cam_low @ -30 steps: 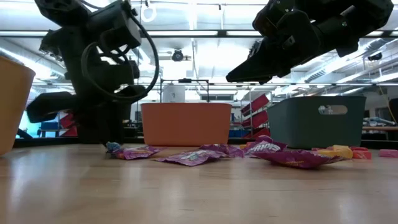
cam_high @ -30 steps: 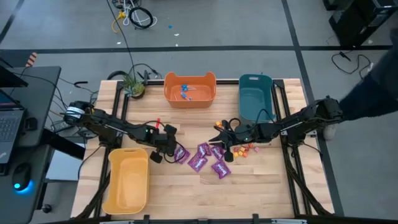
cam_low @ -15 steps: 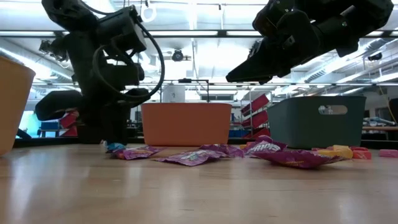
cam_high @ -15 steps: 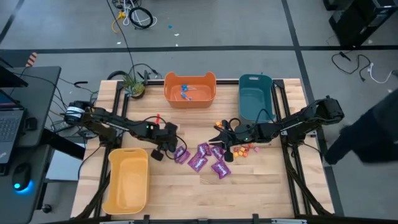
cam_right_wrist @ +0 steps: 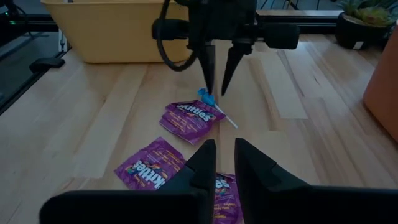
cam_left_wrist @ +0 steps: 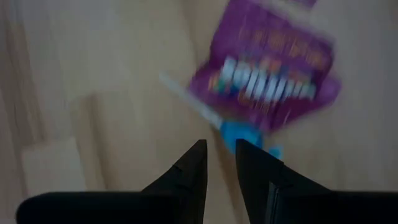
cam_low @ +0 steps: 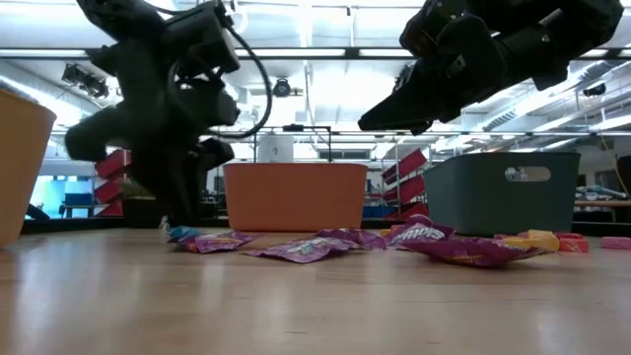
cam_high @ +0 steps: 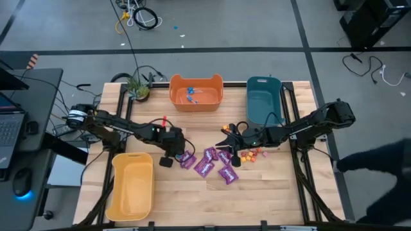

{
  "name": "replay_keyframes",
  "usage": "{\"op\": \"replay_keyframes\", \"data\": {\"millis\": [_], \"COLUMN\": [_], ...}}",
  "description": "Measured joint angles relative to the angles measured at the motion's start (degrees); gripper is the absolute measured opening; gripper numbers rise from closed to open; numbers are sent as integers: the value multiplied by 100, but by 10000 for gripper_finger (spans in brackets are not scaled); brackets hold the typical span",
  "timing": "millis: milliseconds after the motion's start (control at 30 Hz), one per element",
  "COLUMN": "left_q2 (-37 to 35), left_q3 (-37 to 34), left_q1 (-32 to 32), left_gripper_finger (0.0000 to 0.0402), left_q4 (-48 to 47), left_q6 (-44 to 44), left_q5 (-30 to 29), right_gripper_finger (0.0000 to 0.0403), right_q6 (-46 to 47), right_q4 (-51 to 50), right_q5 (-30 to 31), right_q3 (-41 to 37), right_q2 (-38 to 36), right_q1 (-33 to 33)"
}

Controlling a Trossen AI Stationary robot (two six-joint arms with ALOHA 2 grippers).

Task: Sort candy
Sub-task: Put the blue candy into the orange bin

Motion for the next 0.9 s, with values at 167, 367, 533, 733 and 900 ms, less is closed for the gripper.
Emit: {"op": "replay_keyframes", "data": {"millis": [167, 367, 533, 733, 900], "left_q2": [0, -2, -2, 4, 162], "left_q3": [0, 2, -20, -20, -20], "left_q1": [-2, 34, 33, 24, 28], "left_gripper_finger": [87, 87, 87, 87, 87], "left_q4": [43, 172, 284, 633, 614], "left_q6": [44, -354, -706, -1256, -1602], "left_q5": [-121, -325, -236, -21, -383], "right_gripper_finger": [47, 46, 46, 46, 46], "right_q6": [1, 0, -4, -2, -2], "right_q4": [0, 2, 2, 2, 2], "right_q5": [0, 0, 0, 0, 0], "right_q3": [0, 0, 0, 0, 0], "right_q2": [0, 0, 0, 0, 0], "right_q1": [0, -7, -7, -7, -7]}}
